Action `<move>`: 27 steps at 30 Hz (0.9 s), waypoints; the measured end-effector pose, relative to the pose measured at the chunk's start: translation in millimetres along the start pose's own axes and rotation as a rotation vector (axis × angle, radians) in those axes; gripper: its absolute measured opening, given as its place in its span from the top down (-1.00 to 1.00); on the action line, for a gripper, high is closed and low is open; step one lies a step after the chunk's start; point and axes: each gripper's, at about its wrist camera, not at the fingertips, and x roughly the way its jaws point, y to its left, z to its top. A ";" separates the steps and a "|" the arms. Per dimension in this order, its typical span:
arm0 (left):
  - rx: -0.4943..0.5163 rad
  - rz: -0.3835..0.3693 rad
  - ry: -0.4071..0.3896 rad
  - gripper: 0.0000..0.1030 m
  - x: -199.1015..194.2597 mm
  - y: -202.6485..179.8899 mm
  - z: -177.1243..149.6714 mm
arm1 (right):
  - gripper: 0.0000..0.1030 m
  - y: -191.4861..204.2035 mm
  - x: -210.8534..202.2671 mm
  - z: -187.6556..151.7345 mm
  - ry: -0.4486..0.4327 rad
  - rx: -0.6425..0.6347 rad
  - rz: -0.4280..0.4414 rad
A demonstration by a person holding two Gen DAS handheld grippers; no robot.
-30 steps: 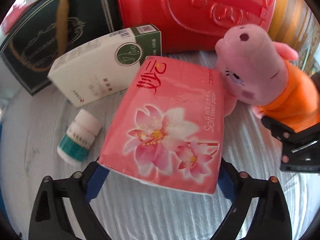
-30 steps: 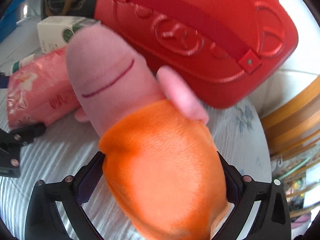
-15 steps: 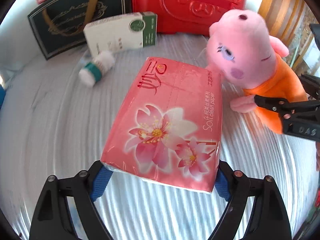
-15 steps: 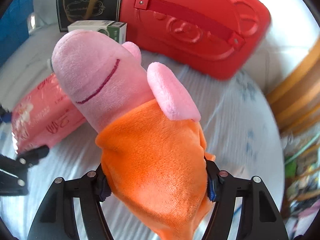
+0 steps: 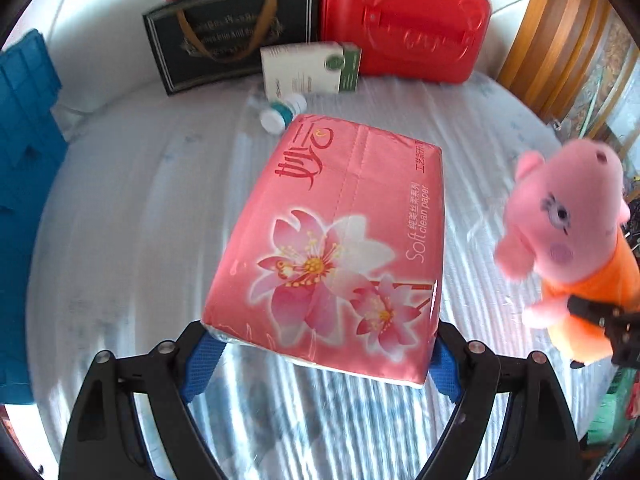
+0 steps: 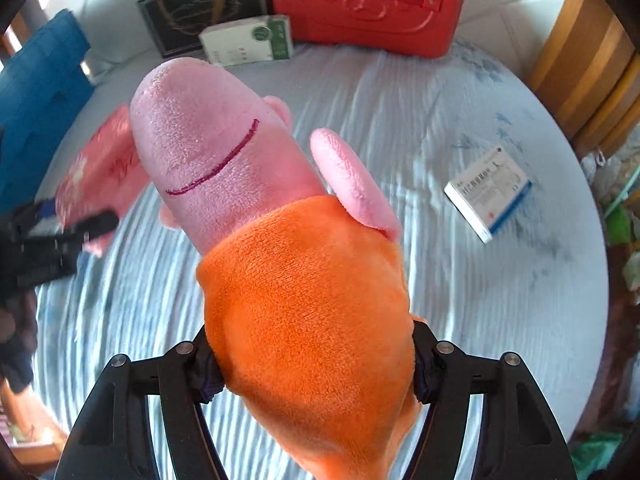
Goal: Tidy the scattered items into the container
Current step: 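Carry the tissue pack and plush pig with both tools over the blue bin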
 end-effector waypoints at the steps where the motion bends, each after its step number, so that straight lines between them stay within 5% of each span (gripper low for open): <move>1: -0.003 0.000 -0.009 -0.67 -14.3 1.5 -3.1 | -0.32 1.7 -10.8 -4.4 -0.009 0.007 -0.003; 15: 0.005 0.018 -0.149 -0.67 -156.0 -0.6 10.8 | -0.33 46.8 -169.7 -28.7 -0.248 0.085 -0.013; 27: 0.043 0.028 -0.278 -0.67 -247.2 -4.5 16.7 | -0.34 61.9 -245.5 -36.0 -0.385 0.110 -0.007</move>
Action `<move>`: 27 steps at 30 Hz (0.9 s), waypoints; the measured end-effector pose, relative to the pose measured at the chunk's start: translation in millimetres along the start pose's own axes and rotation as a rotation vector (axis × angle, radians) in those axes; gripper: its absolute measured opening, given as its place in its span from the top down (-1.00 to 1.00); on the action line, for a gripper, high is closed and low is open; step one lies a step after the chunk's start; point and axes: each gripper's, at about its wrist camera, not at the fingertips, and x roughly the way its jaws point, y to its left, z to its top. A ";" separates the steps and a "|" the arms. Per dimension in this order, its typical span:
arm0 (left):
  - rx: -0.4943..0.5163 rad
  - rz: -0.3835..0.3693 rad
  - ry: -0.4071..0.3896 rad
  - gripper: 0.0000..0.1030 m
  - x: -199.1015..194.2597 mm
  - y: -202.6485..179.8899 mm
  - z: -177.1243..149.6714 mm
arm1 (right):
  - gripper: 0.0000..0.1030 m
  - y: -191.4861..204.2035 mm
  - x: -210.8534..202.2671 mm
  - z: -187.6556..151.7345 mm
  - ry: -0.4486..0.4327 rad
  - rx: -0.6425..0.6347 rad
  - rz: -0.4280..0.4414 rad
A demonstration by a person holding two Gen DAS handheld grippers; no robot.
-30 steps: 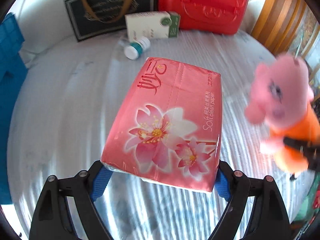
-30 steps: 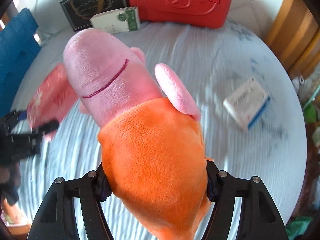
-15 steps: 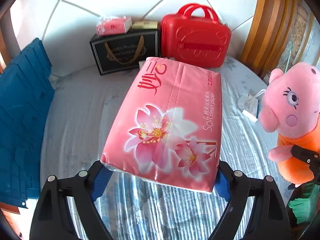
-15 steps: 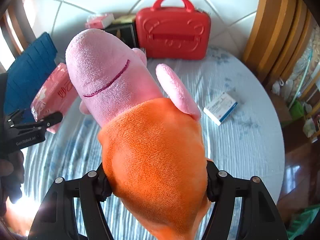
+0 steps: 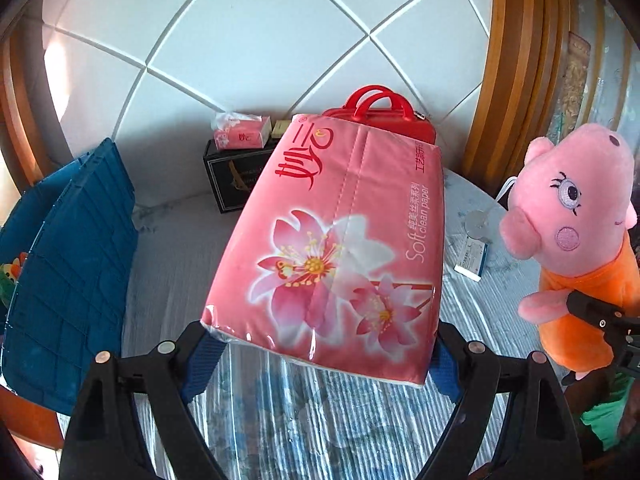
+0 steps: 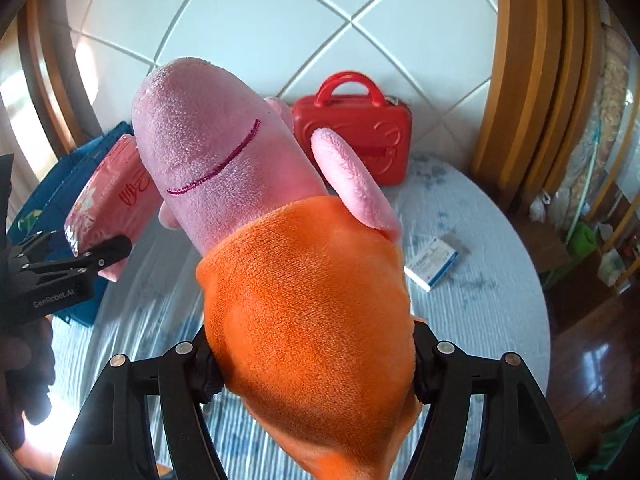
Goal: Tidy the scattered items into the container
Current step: 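Carry the tissue pack and plush pig with both tools over the blue bin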
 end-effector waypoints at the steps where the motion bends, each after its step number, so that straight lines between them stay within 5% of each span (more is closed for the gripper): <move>1: -0.001 -0.001 -0.007 -0.67 -5.2 0.6 2.9 | -0.34 0.8 -5.3 0.8 -0.010 0.005 -0.001; 15: 0.010 -0.003 -0.111 -0.67 -63.9 16.5 15.8 | -0.35 11.2 -43.4 17.8 -0.125 0.003 0.012; 27: -0.015 -0.023 -0.160 -0.67 -106.7 88.0 0.2 | -0.35 70.3 -44.8 19.8 -0.145 -0.009 0.005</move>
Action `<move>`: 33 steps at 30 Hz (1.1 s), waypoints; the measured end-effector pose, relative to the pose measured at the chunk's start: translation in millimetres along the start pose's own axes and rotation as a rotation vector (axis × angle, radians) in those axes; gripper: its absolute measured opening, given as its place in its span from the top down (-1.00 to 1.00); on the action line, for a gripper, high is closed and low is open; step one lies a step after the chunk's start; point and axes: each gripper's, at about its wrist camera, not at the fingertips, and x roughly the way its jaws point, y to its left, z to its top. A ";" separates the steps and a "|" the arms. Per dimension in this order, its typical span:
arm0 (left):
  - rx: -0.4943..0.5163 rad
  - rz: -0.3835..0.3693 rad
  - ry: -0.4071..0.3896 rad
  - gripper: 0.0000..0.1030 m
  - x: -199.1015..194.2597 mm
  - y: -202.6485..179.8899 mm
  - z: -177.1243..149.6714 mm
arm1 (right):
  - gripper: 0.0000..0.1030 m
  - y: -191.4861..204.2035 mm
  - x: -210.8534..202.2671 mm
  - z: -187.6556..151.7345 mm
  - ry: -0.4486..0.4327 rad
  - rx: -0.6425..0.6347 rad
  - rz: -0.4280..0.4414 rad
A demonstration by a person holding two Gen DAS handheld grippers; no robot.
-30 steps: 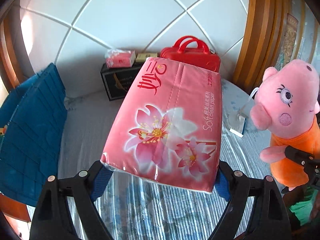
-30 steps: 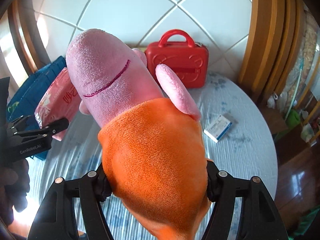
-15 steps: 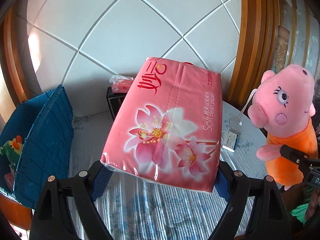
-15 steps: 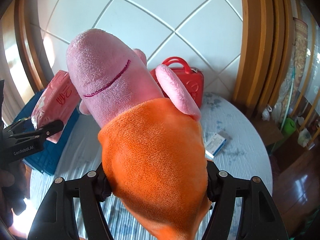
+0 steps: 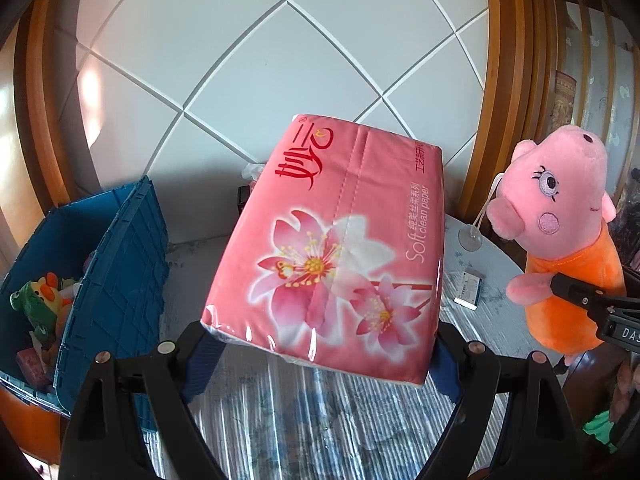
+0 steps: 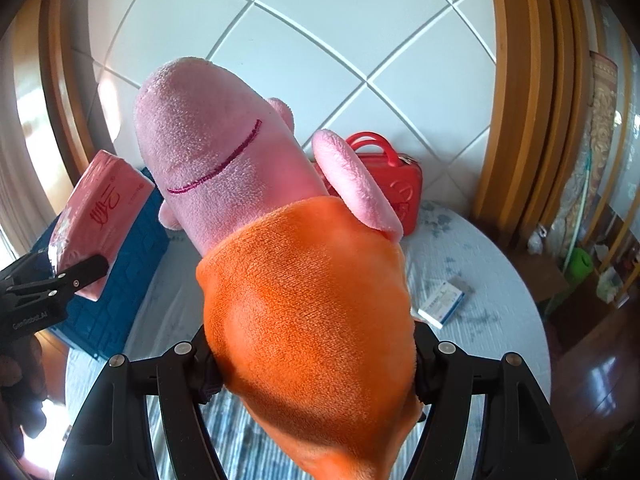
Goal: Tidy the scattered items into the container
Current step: 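Carry the tissue pack and plush pig with both tools over the blue bin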
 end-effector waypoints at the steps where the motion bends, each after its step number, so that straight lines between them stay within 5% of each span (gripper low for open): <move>1: -0.006 -0.002 -0.008 -0.67 -3.8 8.7 0.3 | -0.35 8.8 -0.1 1.0 0.001 -0.005 0.000; 20: -0.026 -0.028 -0.040 -0.67 -47.7 152.5 -22.7 | -0.36 181.4 -6.6 -7.6 -0.003 -0.016 -0.006; 33: -0.085 0.030 -0.037 -0.67 -71.7 169.1 -34.9 | -0.36 203.8 6.2 -4.7 -0.007 -0.056 0.073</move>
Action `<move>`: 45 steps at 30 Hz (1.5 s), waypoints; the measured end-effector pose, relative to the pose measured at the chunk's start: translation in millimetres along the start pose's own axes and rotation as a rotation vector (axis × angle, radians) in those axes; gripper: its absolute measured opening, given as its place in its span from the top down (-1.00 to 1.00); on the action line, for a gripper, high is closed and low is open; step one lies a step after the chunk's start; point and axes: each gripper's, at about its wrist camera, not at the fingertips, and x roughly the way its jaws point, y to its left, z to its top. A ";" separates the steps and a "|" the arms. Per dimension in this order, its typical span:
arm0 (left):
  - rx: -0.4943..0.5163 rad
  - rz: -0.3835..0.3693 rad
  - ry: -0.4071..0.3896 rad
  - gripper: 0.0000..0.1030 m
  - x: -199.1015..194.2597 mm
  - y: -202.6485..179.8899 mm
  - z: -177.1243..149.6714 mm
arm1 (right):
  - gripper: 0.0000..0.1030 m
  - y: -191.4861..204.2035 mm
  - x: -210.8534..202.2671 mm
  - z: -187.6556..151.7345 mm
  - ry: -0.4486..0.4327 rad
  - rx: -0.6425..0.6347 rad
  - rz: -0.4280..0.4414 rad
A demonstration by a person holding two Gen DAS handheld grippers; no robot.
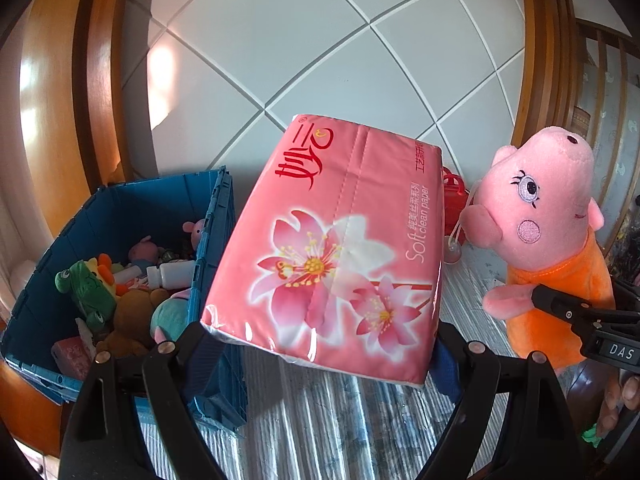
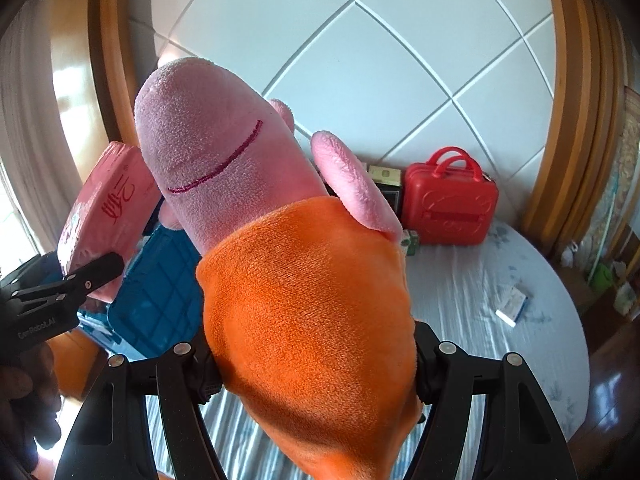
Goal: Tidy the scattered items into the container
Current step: 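Carry the tissue pack and plush pig with both tools over the blue bin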
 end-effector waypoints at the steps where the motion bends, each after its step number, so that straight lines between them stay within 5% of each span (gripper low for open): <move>1: -0.003 0.012 -0.001 -0.67 -1.6 -1.1 -0.2 | -0.36 -1.9 1.0 0.6 -0.001 -0.002 0.011; 18: -0.018 0.065 -0.014 -0.67 -9.1 1.1 6.7 | -0.36 -11.6 -4.4 7.9 -0.004 -0.047 0.082; 45: -0.095 0.079 -0.035 -0.67 -15.8 188.8 15.9 | -0.37 159.2 31.2 39.5 -0.014 -0.103 0.071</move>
